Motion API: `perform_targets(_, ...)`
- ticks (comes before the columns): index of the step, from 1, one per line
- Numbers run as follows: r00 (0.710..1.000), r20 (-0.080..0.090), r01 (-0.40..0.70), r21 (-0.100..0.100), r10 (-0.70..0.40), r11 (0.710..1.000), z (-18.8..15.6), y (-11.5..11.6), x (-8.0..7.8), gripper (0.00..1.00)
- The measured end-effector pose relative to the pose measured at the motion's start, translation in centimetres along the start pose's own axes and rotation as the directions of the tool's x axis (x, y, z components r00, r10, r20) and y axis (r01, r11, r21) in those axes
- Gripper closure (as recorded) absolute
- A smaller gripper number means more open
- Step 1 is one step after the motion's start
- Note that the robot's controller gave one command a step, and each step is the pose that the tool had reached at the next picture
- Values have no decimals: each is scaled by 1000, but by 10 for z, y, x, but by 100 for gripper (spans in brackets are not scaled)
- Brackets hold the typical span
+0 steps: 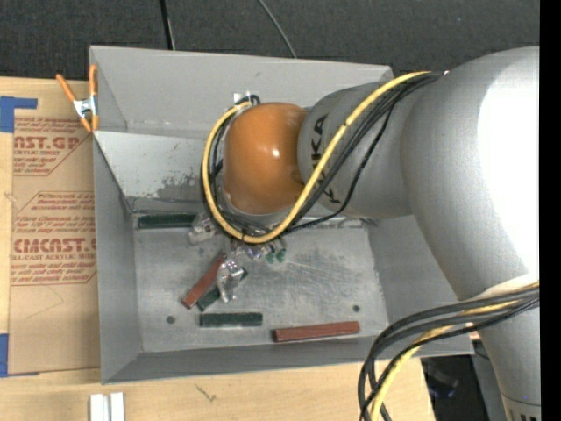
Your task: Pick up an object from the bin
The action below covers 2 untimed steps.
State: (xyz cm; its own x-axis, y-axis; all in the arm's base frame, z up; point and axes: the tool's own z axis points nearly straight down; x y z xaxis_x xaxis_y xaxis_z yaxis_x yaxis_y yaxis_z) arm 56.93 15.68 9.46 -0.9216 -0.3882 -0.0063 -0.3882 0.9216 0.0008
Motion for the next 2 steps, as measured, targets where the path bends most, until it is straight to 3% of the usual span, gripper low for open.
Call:
perform_targets(1, 971, 11, 238, 0, -238, 971, 18, -7, 6, 100)
perform_targets(2, 971, 11, 238, 0, -238, 971, 18, -7, 6, 100)
